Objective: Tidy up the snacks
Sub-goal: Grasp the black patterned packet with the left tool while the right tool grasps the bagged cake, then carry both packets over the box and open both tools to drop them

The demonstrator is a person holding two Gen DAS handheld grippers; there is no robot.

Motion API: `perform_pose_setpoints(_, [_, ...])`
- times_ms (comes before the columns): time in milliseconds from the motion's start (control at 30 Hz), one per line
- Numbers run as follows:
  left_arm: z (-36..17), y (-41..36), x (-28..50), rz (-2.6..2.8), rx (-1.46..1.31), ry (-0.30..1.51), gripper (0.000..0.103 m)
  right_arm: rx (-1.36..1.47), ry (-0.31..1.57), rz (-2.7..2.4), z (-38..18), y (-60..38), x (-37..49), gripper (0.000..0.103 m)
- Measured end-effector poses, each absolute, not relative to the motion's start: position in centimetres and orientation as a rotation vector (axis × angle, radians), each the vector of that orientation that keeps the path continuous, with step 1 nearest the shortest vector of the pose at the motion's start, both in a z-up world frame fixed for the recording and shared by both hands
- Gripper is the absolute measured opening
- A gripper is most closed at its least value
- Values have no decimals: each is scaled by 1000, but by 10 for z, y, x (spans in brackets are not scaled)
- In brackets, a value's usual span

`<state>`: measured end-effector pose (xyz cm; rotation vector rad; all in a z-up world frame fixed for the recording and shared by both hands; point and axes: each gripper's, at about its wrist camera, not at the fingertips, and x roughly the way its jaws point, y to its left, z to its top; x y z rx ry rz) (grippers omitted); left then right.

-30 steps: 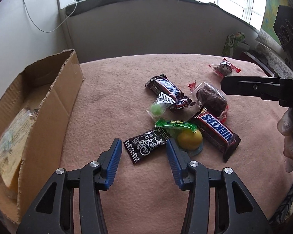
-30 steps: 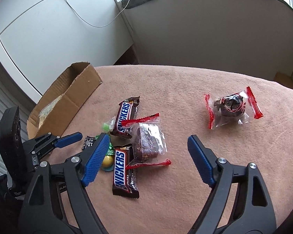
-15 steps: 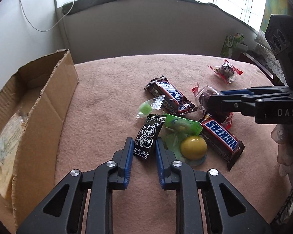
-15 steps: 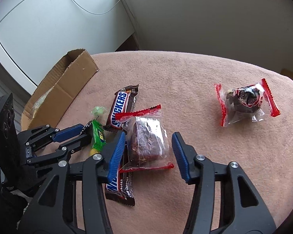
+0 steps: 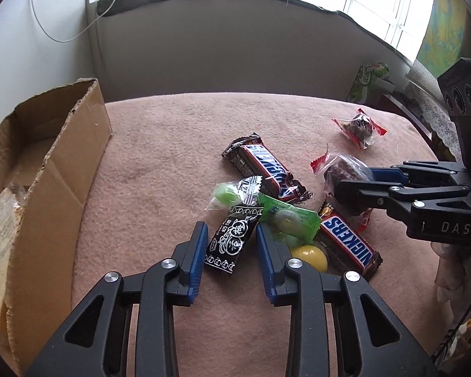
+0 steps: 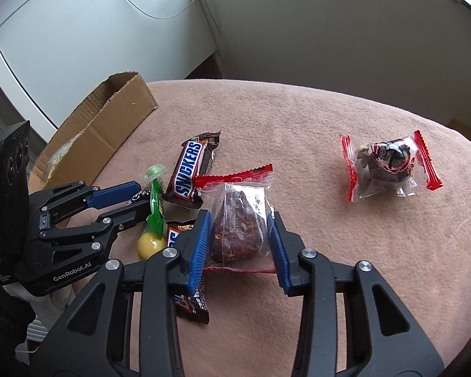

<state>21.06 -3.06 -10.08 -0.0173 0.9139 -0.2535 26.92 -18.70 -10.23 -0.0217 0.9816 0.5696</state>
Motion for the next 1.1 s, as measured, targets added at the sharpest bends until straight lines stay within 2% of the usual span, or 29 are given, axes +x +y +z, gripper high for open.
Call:
perform_pose_setpoints(100, [-100, -30, 213, -244, -19, 913, 16, -26, 974, 567, -101, -187, 267, 38])
perform_pose_setpoints(133, [-101, -30, 213, -243, -20, 917, 9, -25, 971, 564, -100, -188, 267, 38])
perform_pose_setpoints(467, [-89, -19, 203, -242, -87, 886, 9, -12, 925, 565, -83, -193, 253, 37])
perform_pose_setpoints(1100, [-20, 41, 139, -188, -198, 695, 9, -47, 766, 630, -7, -150, 228, 37])
